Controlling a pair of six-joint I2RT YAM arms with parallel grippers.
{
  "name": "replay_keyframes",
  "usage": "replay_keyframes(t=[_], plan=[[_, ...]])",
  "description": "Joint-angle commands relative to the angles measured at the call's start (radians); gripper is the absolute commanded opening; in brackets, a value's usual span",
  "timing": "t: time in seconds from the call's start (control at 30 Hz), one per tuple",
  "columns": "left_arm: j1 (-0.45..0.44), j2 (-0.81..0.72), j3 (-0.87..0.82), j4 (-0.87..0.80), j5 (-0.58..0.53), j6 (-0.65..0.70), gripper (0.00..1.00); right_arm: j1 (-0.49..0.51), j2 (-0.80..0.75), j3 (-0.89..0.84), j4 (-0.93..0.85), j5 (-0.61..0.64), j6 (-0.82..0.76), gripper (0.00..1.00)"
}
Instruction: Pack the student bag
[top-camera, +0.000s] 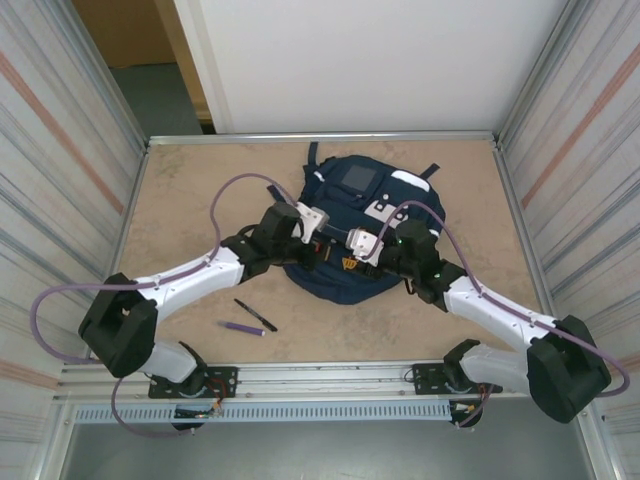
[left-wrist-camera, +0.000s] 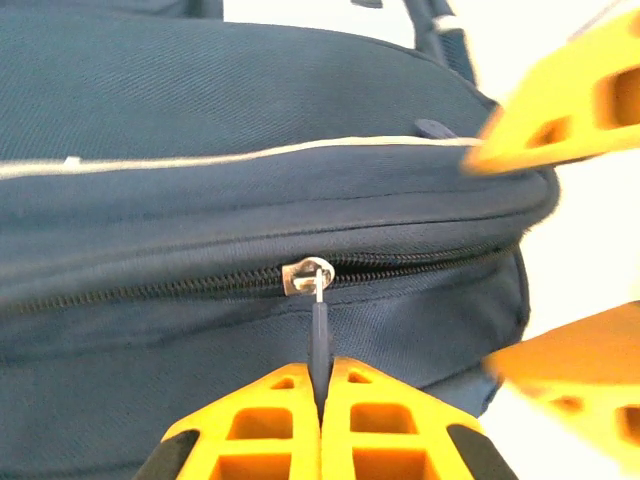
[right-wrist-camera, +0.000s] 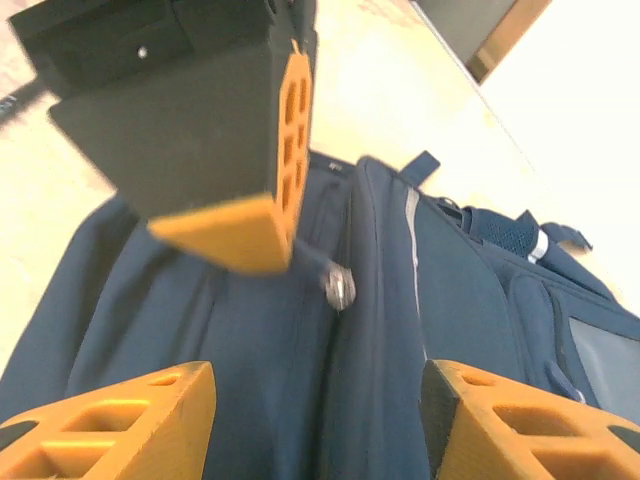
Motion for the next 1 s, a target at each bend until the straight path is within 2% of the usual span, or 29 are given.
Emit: replay_keyframes(t=[0.0, 0.07, 0.17, 0.23, 0.3, 0.4, 0.5, 0.63, 0.7, 0.73, 0.77, 0.83, 0.87, 0.97], plan=[[-0.028, -0.007, 0.048, 0.101, 0.061, -0.058, 0.0, -0.005, 0.037, 0.028, -0.02, 0.028, 0.024, 0.56], [-0.028, -0.007, 0.044, 0.124, 0.079, -0.084, 0.0, -0.003, 0.04, 0.01, -0.017, 0.097, 0.002, 0.52], [-0.028, -0.026, 0.045, 0.074, 0.039, -0.071, 0.0, -0.029, 0.011, -0.013, -0.039, 0.157, -0.017, 0.18], [-0.024, -0.045, 0.019, 0.048, -0.046, -0.067, 0.0, -0.033, -0.023, -0.011, -0.092, 0.173, -0.039, 0.09], [0.006, -0.053, -0.024, 0.062, -0.056, -0.069, 0.0, -0.033, -0.059, -0.039, -0.081, 0.177, -0.045, 0.0], [0.077, -0.06, -0.083, 0.073, -0.03, -0.079, 0.0, -0.036, -0.104, -0.08, -0.033, 0.156, -0.042, 0.0], [0.135, -0.068, -0.134, 0.105, -0.033, -0.079, 0.0, -0.034, -0.137, -0.083, -0.075, 0.165, -0.057, 0.0], [0.201, -0.04, -0.142, 0.078, -0.15, -0.018, 0.0, -0.049, -0.138, -0.114, -0.029, 0.154, -0.048, 0.0], [0.236, -0.023, -0.147, 0.118, -0.075, -0.041, 0.0, -0.044, -0.139, -0.094, -0.068, 0.148, -0.047, 0.0], [0.237, -0.015, -0.146, 0.147, -0.028, -0.053, 0.0, -0.04, -0.139, -0.089, -0.078, 0.141, -0.044, 0.13], [0.225, -0.006, -0.132, 0.16, 0.02, -0.061, 0.0, -0.035, -0.139, -0.089, -0.077, 0.13, -0.039, 0.31], [0.191, 0.011, -0.082, 0.121, 0.086, -0.043, 0.0, -0.026, -0.139, -0.088, -0.068, 0.101, -0.027, 0.5], [0.167, 0.013, -0.057, 0.078, 0.09, -0.029, 0.0, -0.02, -0.136, -0.073, -0.083, 0.087, -0.02, 0.57], [0.115, -0.013, -0.049, 0.035, 0.08, -0.021, 0.0, -0.006, -0.099, -0.03, -0.138, 0.05, -0.009, 0.6]])
